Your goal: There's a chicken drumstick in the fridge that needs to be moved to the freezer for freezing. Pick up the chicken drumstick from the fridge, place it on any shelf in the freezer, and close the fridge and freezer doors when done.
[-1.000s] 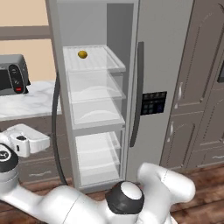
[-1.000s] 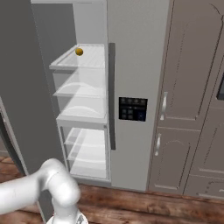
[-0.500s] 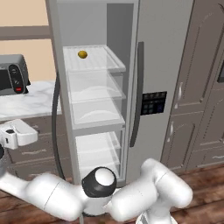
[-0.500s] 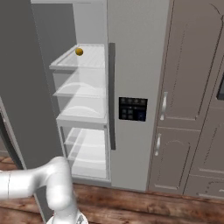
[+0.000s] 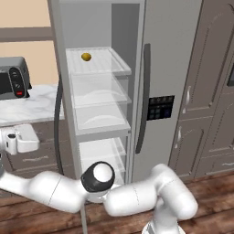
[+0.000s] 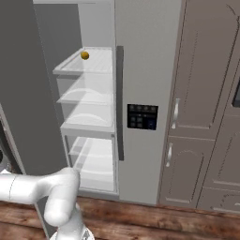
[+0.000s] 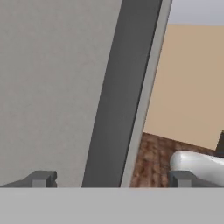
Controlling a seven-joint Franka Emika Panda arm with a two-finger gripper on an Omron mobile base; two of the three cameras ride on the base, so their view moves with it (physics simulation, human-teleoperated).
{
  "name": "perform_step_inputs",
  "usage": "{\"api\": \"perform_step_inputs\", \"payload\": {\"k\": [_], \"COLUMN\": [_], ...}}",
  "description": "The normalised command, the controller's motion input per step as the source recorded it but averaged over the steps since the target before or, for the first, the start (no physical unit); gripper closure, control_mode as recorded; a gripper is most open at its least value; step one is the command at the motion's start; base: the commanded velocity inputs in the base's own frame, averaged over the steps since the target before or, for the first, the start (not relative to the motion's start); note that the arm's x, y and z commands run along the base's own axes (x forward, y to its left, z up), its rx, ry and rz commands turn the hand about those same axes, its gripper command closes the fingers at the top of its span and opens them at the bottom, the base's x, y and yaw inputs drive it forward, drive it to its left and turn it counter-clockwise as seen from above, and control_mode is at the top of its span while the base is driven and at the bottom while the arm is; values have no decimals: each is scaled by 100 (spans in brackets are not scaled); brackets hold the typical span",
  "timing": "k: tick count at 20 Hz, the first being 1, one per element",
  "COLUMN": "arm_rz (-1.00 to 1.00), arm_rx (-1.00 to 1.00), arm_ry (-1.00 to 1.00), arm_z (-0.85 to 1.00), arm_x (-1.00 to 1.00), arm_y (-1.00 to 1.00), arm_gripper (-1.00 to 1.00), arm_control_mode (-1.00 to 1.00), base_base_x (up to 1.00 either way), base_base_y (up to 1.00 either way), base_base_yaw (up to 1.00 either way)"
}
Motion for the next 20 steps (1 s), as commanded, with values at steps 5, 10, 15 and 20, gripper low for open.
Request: {"api": "perform_step_inputs", "payload": {"k": [5,10,15,20], "arm_rz": [-20,-29,-5,14], "arm_rx": [12,9,0,1], "arm_ry": [9,18,17,0], "arm_z": [1,11,6,0], "arm_x": [-43,-35,-1,-2], "arm_y": [-68,-72,-50,-50], "arm_gripper": [-100,-100,-100,-100], "arm_control_mode": [-100,-100,-100,-100], "base_base_x": [0,0,0,0], "base_base_y": [0,0,0,0], "base_base_yaw": [0,0,0,0]}}
